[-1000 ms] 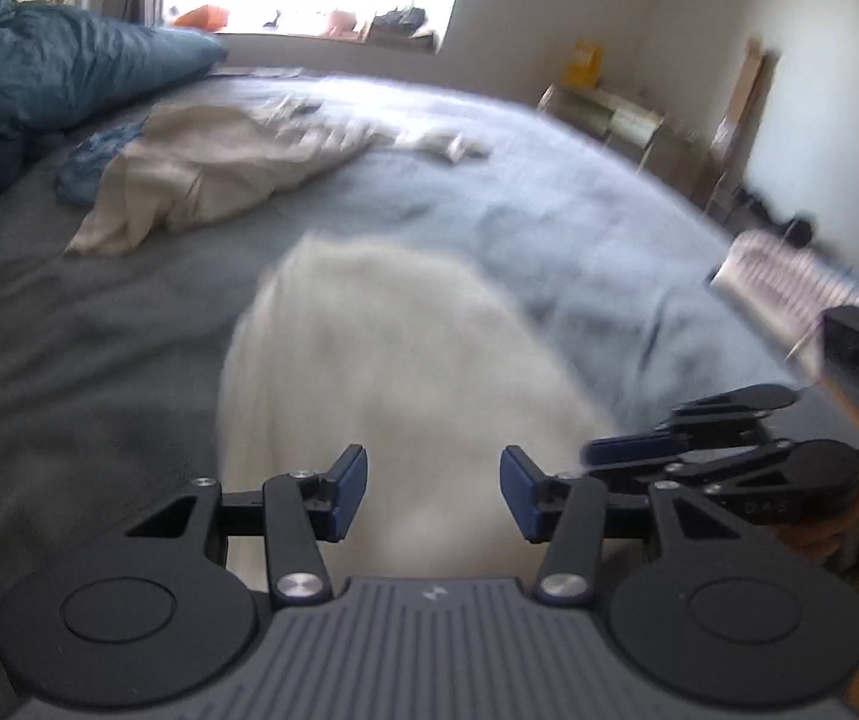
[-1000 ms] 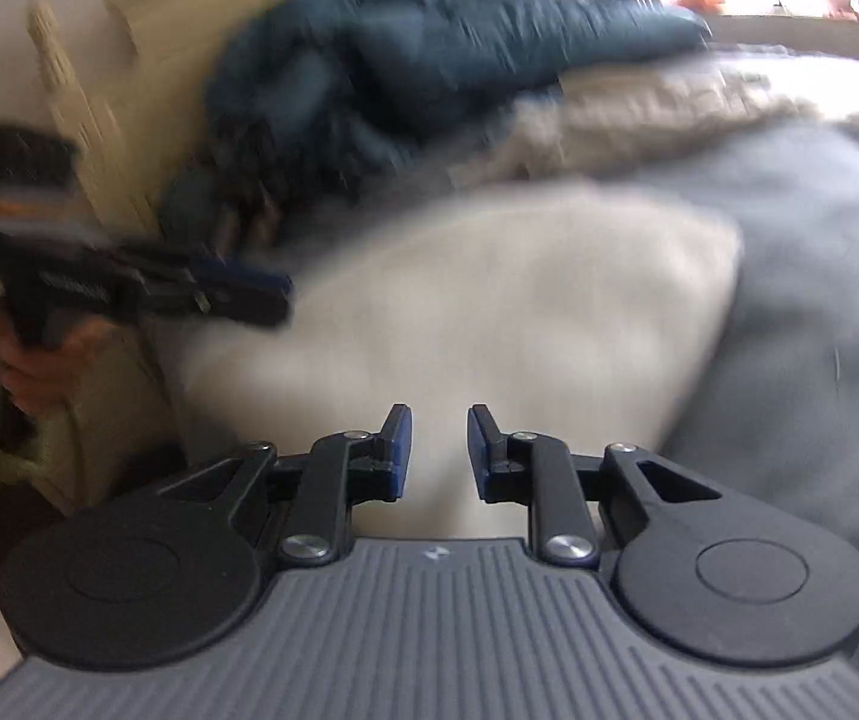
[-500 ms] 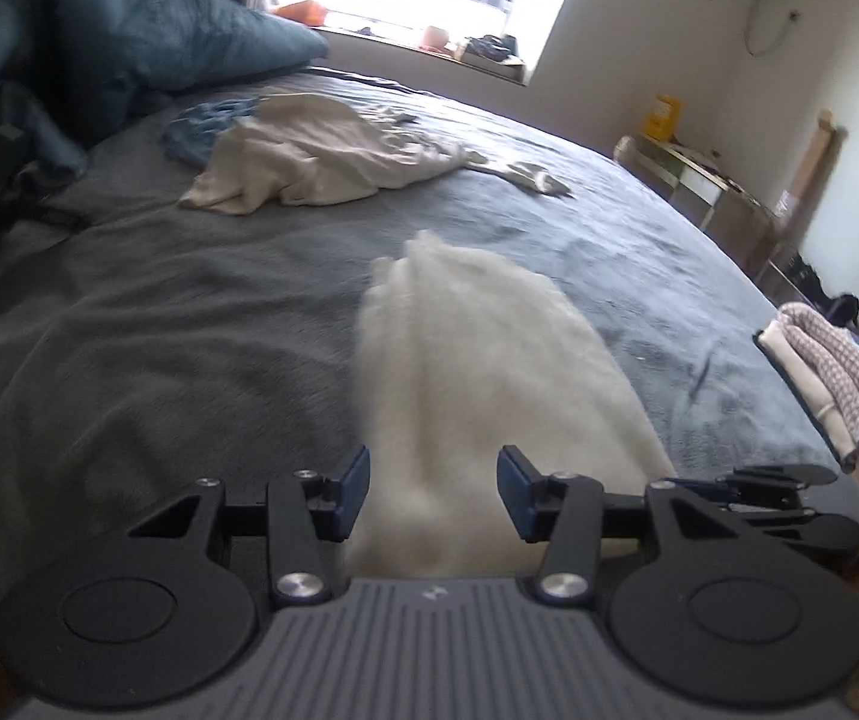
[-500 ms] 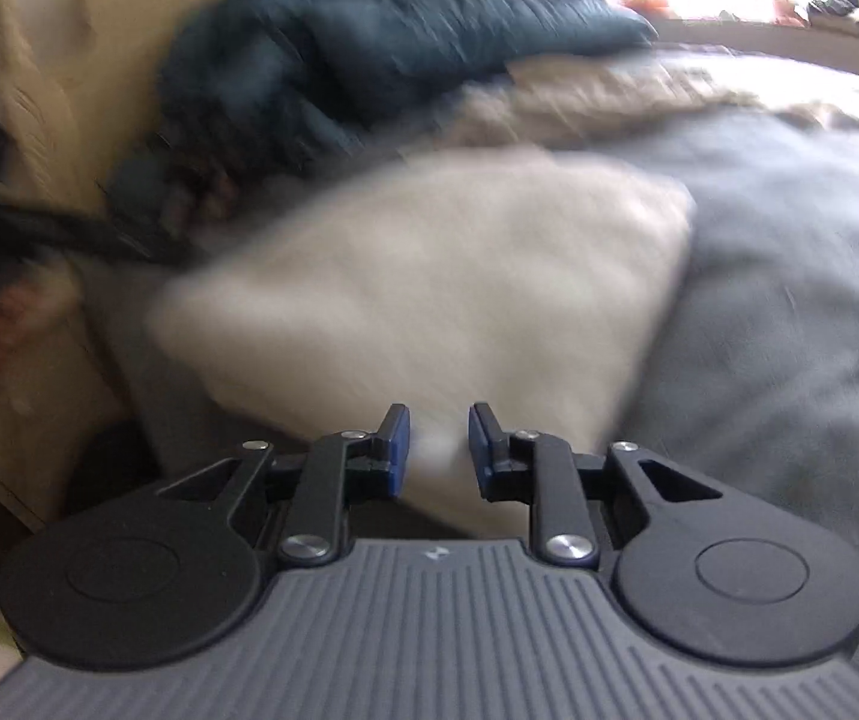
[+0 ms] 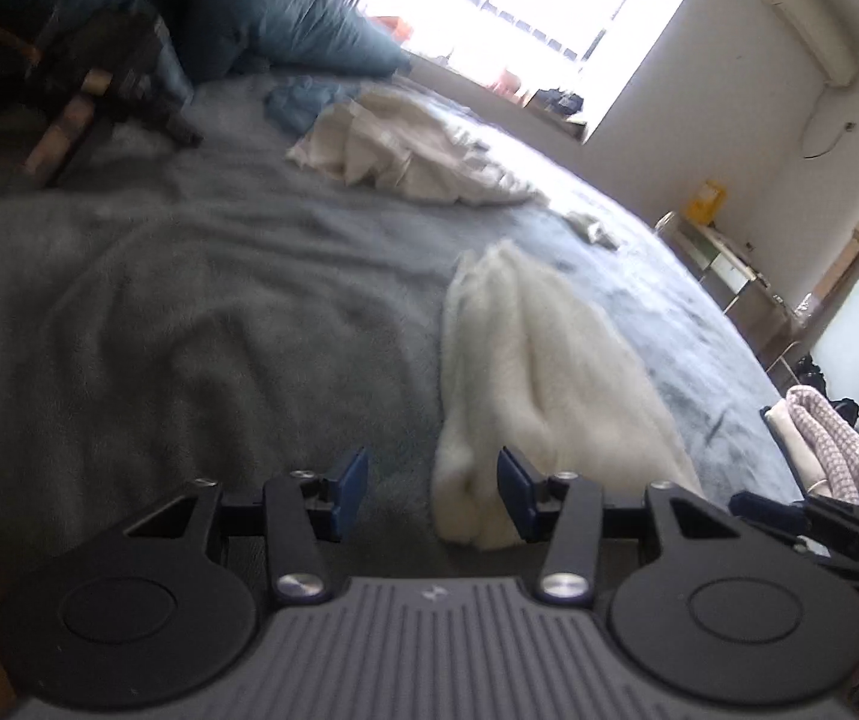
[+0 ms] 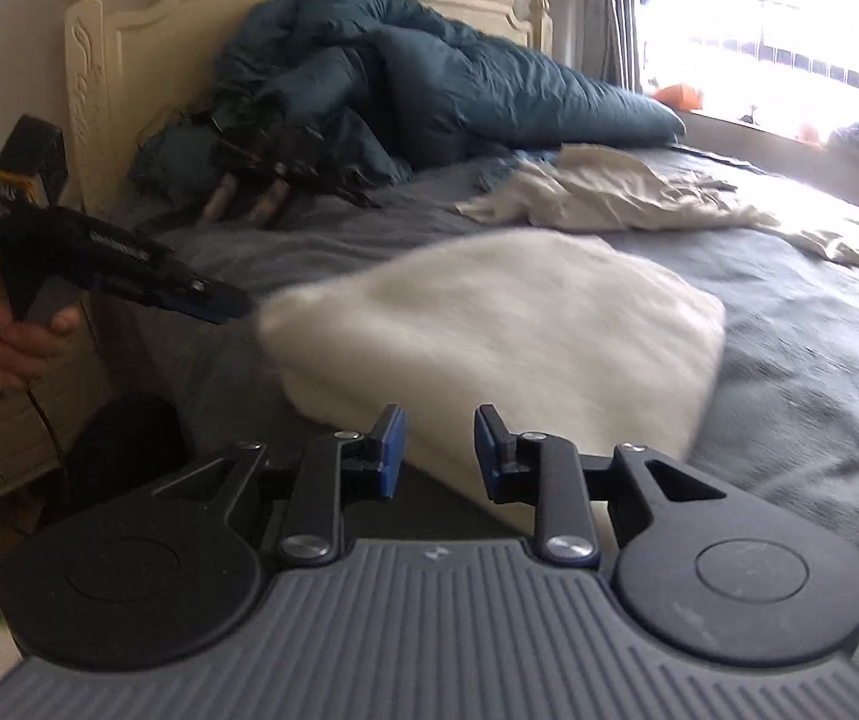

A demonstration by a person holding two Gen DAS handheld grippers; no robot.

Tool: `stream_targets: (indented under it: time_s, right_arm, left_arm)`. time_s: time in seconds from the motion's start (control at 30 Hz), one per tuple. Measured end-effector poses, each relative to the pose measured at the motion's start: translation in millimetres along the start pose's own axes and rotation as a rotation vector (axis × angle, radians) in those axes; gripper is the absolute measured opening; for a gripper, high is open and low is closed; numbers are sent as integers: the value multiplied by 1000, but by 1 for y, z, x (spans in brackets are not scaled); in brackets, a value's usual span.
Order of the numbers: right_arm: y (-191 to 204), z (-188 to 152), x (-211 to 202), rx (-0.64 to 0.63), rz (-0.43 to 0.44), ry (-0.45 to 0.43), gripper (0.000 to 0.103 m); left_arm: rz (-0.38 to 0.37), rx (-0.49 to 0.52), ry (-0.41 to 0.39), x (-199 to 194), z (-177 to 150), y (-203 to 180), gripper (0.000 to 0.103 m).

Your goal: Fold clothes

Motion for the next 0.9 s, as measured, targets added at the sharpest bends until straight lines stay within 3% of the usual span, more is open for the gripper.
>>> stream_targets:
  time_s: [0.2,0.3,0.4,0.53,0.63,0.7,0.8,0.9]
  right_arm:
    - [8,17,11,14,0,-6,25]
    - [11,20,12,29,-6,-6,25]
    - [12,21,8,24,-16,-14,25]
    - [14,21,2,13,-20,-33,25]
    - [14,20,2,14,-20,-39,25]
    - [14,20,2,24,-17,-37,25]
    - [13,18,-1,31,-18,-43,25]
    - [9,16,-4,43,-20,-46,25]
  left_arm:
    - [46,139,-28,4,6,-36,52]
    - [142,232,-16,15,4,-51,51]
    - [220,262,-11,21,4,-55,50]
    - [176,225,-22,12,8,-51,47]
    - [158,220,27,24,11,-48,34]
    - [145,226,75,37,10,-46,17]
    - [183,276,102,48,9,-48,13]
    - [203,358,77,44,11,-63,12]
Point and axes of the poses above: each gripper's, at about its wrist camera, not at the fingertips, and x roughly the way its jaws point, y to its left, z to its top, the point moved 9 cm from there along x, roughly the way its jaws point, and after that the axes turned 15 degrees about y, right-handed, at the moved point
